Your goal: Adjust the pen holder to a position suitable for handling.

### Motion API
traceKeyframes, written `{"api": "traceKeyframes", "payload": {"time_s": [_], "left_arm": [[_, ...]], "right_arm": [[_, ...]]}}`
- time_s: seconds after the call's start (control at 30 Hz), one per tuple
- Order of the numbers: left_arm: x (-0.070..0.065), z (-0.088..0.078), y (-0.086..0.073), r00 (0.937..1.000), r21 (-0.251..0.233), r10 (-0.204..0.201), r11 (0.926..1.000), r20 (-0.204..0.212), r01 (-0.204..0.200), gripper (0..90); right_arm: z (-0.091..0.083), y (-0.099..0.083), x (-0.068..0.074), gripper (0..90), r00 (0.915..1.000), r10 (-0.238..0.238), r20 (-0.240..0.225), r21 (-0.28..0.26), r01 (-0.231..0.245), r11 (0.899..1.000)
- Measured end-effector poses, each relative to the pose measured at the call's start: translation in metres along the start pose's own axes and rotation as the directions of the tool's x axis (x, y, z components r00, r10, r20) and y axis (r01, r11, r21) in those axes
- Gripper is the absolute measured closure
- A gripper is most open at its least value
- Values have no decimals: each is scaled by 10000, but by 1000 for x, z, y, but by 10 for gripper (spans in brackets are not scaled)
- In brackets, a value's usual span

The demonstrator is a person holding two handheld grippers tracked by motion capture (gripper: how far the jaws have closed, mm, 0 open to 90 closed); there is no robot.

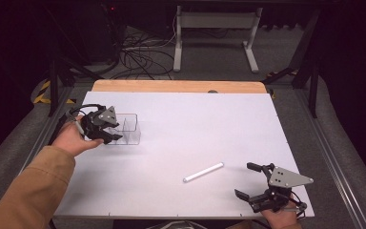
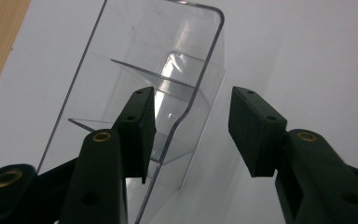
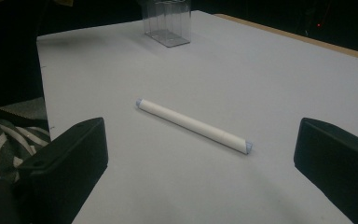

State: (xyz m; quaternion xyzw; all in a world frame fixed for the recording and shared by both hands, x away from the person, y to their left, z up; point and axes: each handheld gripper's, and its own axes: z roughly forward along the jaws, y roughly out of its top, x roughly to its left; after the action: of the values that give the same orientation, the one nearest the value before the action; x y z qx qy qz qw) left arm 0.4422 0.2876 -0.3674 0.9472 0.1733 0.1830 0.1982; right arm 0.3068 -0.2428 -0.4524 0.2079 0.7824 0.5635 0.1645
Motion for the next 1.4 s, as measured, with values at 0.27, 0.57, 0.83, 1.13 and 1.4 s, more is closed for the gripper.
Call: {"api": "traceKeyframes", "payload": {"time_s": [0.27,0.57,0.83,1.13,1.4], "left_arm": [[-3,6,0,9982,432,448,9981,-410,-430,593],[1,11,6,9972,1101,697,9917,-267,-664,666],[3,14,11,9958,1485,913,9849,-60,-894,712],[4,10,11,9943,1290,940,9866,512,-999,812],[3,9,12,9926,1238,806,9881,905,-915,883]], "right_arm": [[0,-1,-1,33,10000,10,-95,-2,-10,10000],[0,-1,-1,33,9999,-49,-123,-22,49,10000],[-1,0,0,33,9997,-6,-224,-48,5,10000],[0,-1,0,33,9996,32,-288,29,-31,10000],[1,-1,0,33,9994,26,-352,26,-25,10000]]}}
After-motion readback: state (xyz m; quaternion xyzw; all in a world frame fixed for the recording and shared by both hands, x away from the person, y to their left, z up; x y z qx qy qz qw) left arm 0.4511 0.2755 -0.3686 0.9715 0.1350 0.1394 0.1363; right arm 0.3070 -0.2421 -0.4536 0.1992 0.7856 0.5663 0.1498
